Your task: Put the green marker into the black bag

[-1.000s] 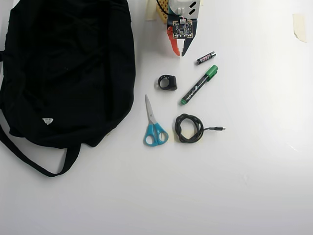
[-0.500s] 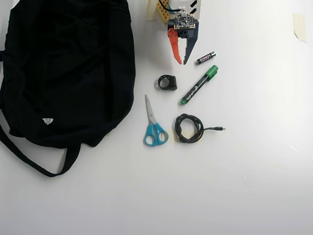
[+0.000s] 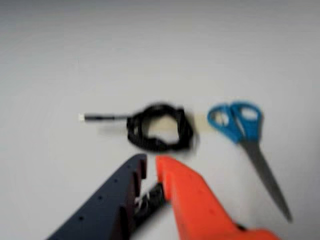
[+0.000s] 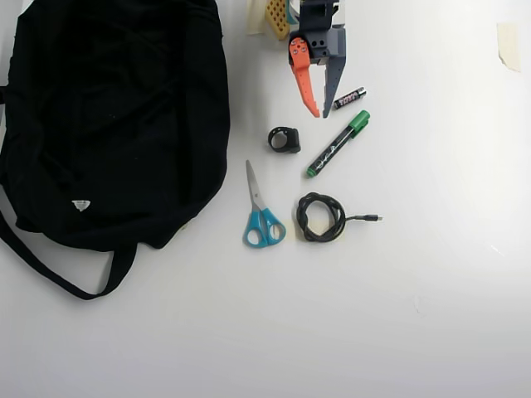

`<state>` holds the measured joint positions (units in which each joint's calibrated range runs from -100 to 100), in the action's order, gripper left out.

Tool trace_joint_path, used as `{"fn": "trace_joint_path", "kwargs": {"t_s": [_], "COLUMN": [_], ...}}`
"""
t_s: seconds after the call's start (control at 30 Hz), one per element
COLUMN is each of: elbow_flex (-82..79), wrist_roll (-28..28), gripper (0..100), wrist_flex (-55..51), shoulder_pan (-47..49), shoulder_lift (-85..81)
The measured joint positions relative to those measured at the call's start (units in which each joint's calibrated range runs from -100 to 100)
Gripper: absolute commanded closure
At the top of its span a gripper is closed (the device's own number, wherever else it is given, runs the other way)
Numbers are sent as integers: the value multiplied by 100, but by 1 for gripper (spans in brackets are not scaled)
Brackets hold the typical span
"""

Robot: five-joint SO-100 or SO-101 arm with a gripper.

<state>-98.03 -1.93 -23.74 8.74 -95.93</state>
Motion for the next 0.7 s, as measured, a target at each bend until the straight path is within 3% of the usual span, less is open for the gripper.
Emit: {"fn": "trace_joint_path", "kwargs": {"t_s": [0.27,0.7], "elbow_flex": [126,2241], "wrist_roll": [0,0], "gripper": [98,98], "wrist_flex": [1632,1803], "shoulder_pan": [0,-15], "shoulder_lift": [1345,3728]}}
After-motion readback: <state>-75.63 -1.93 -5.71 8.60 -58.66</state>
